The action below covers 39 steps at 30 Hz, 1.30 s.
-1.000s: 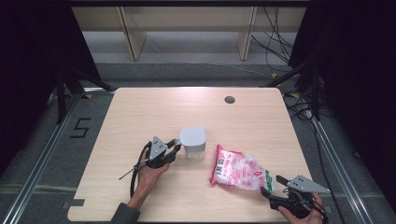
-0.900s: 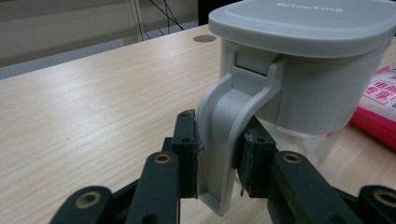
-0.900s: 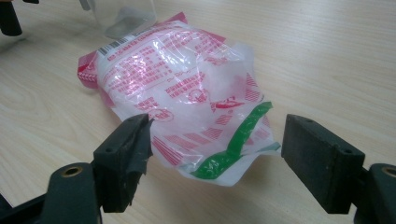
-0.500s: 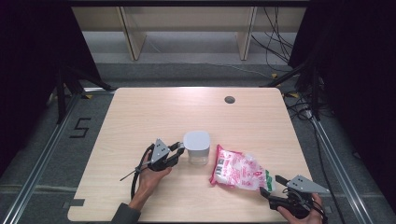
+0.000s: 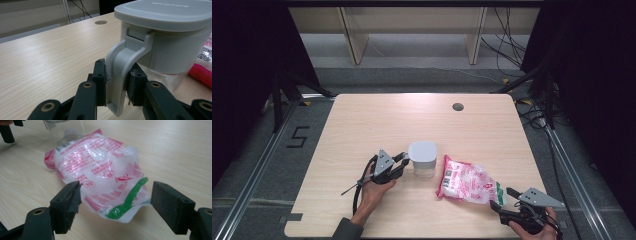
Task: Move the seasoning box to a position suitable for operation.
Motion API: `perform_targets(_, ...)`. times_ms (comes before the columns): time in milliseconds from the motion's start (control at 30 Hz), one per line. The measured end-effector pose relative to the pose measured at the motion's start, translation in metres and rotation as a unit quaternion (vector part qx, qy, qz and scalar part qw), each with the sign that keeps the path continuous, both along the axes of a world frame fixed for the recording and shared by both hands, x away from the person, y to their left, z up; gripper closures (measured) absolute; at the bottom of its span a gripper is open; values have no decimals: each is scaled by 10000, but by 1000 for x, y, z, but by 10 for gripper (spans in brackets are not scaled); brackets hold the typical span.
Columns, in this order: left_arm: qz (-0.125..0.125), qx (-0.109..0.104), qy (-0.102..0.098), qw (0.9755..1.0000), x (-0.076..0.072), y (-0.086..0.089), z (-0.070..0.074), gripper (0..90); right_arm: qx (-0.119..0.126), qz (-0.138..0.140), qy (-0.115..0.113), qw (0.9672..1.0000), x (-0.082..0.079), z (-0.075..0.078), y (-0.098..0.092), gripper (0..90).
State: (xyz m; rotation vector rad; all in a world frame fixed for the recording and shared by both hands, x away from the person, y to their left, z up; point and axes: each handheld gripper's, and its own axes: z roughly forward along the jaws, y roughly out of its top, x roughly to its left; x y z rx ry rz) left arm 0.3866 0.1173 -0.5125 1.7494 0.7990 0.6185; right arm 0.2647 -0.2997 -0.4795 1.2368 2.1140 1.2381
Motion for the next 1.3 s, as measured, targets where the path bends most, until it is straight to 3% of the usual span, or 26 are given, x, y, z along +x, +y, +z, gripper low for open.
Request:
perform_targets(200, -110, 17, 21, 9999, -2, -4, 0, 714, -60, 133, -185, 9997, 2, 2, 0, 249)
perform_targets(267, -83, -156, 243, 9995, -2, -3, 2, 694, 33, 112, -87, 9999, 3, 4, 7, 232)
perform_targets(333, -155, -189, 229, 9994, 0, -2, 3, 678, -44, 198, -157, 9997, 5, 6, 8, 224)
perform_targets(367, -132, -164, 295, 9993, -1, -1, 5, 590, 24, 346, -200, 9992, 8, 9, 19, 188)
perform_targets(400, -167, -263, 405, 9987, -1, 1, 7, 556, 18, 414, -293, 9987, 11, 10, 23, 171)
perform_targets(467, -195, -298, 441, 9984, -1, 4, 9, 521, 33, 458, -348, 9983, 15, 11, 28, 162)
perform_targets(500, -247, -170, 509, 9983, -2, 7, 14, 470, 100, 575, -355, 9977, 21, 13, 39, 163)
perform_targets(633, -435, 6, 591, 9973, -6, 11, 19, 427, 113, 759, -361, 9964, 31, 14, 54, 181)
perform_targets(700, -500, 14, 639, 9967, -9, 14, 24, 411, -4, 869, -301, 9958, 38, 16, 66, 217)
perform_targets(800, -542, -20, 647, 9964, -11, 16, 28, 412, -29, 1012, -404, 9940, 46, 17, 73, 229)
perform_targets(900, -541, 58, 700, 9961, -15, 19, 34, 415, -42, 985, -414, 9943, 52, 16, 77, 243)
perform_targets(1000, -492, -42, 806, 9955, -18, 23, 40, 444, -31, 955, -239, 9951, 54, 16, 82, 249)
perform_targets(1067, -493, -10, 788, 9957, -19, 24, 43, 454, -58, 989, -333, 9945, 56, 15, 83, 250)
perform_targets(1100, -485, -57, 773, 9958, -20, 25, 44, 497, -74, 1101, -317, 9934, 59, 14, 86, 253)
perform_targets(1200, -436, -29, 709, 9965, -21, 25, 47, 576, -150, 1019, -364, 9940, 60, 13, 86, 253)
perform_targets(1300, -366, 239, 541, 9976, -23, 25, 48, 662, -130, 1086, -273, 9936, 60, 12, 88, 253)
